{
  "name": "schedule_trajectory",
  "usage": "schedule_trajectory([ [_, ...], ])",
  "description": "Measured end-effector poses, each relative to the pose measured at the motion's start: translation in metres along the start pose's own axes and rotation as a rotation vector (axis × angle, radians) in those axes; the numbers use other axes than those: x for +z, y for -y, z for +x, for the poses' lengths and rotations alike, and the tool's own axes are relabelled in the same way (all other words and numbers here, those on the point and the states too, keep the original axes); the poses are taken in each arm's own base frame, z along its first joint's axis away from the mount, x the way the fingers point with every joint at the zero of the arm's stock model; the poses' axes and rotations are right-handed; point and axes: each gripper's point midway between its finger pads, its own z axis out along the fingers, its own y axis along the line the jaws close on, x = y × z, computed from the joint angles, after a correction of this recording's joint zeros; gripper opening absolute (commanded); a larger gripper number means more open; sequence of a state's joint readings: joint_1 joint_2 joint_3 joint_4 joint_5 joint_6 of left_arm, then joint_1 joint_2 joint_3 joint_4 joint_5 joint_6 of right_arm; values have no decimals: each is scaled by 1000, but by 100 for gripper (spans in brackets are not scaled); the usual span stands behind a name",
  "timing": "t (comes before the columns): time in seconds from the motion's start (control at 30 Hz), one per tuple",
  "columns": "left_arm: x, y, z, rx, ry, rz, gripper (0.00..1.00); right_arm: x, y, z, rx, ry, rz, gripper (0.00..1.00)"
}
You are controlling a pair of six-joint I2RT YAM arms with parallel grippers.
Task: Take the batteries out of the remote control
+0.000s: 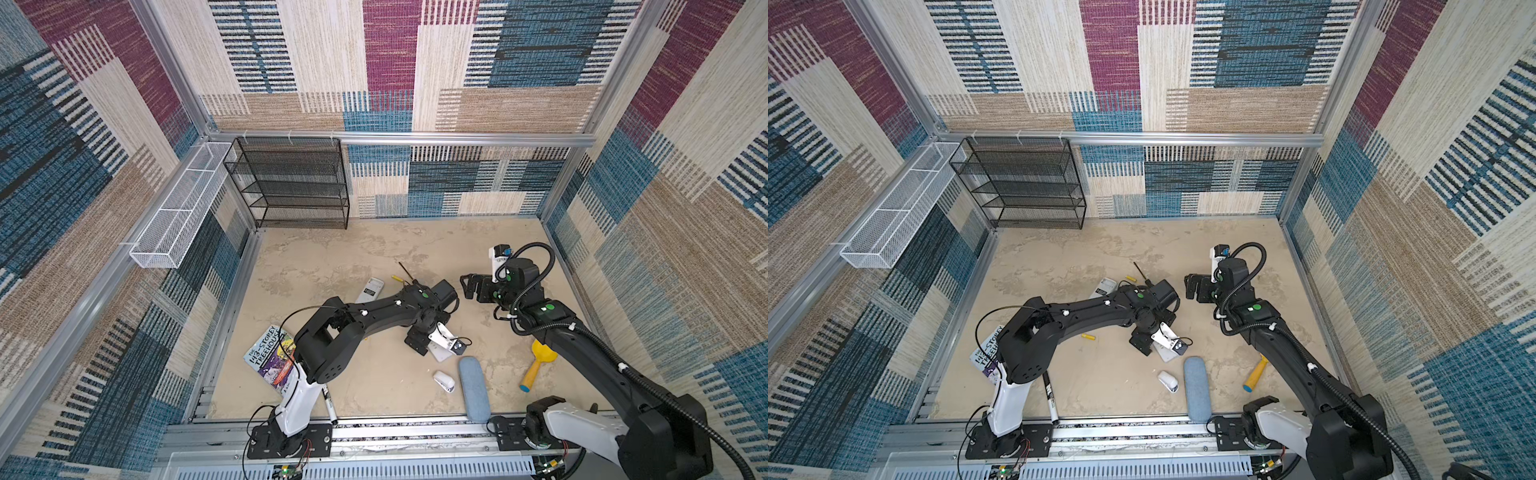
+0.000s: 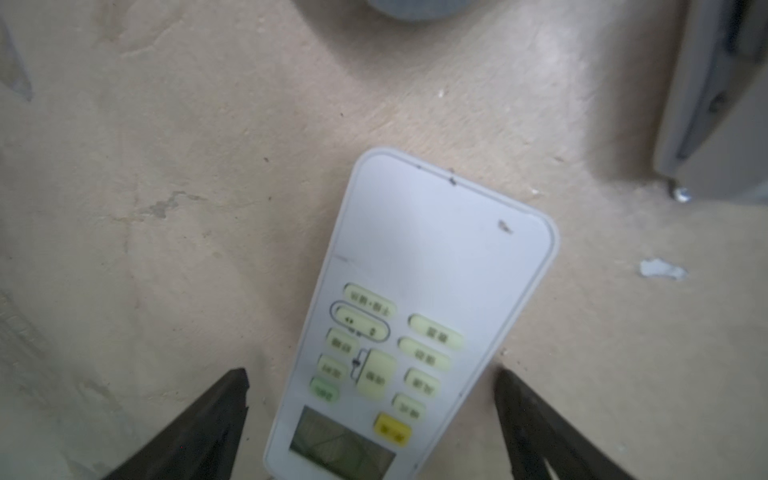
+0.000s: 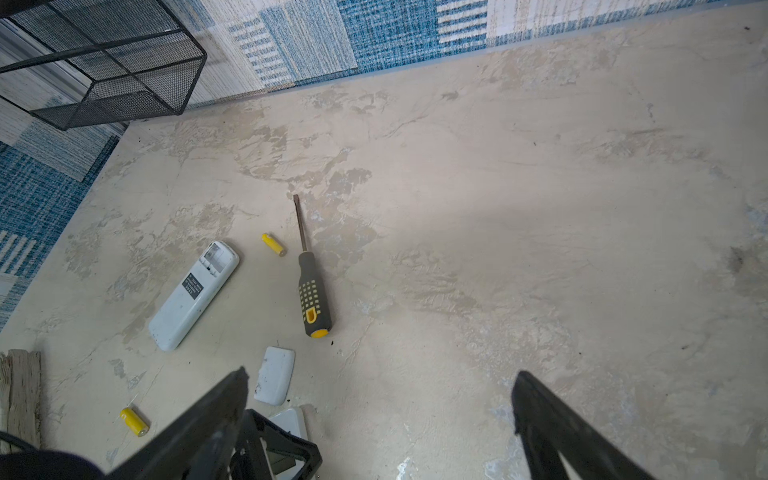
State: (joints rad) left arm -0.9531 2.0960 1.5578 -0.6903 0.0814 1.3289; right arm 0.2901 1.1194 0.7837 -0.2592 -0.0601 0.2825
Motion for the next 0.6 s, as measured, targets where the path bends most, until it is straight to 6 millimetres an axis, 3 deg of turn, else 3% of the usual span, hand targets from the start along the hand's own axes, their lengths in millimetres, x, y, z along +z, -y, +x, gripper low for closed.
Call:
schedule_trajectory([
  [0.23, 5, -6, -5, 6, 6, 29, 86, 0, 3, 6, 7, -10, -5, 100],
  [0.6, 7, -1, -6, 3, 15, 61, 58, 0, 6, 6, 14, -9, -5, 100],
])
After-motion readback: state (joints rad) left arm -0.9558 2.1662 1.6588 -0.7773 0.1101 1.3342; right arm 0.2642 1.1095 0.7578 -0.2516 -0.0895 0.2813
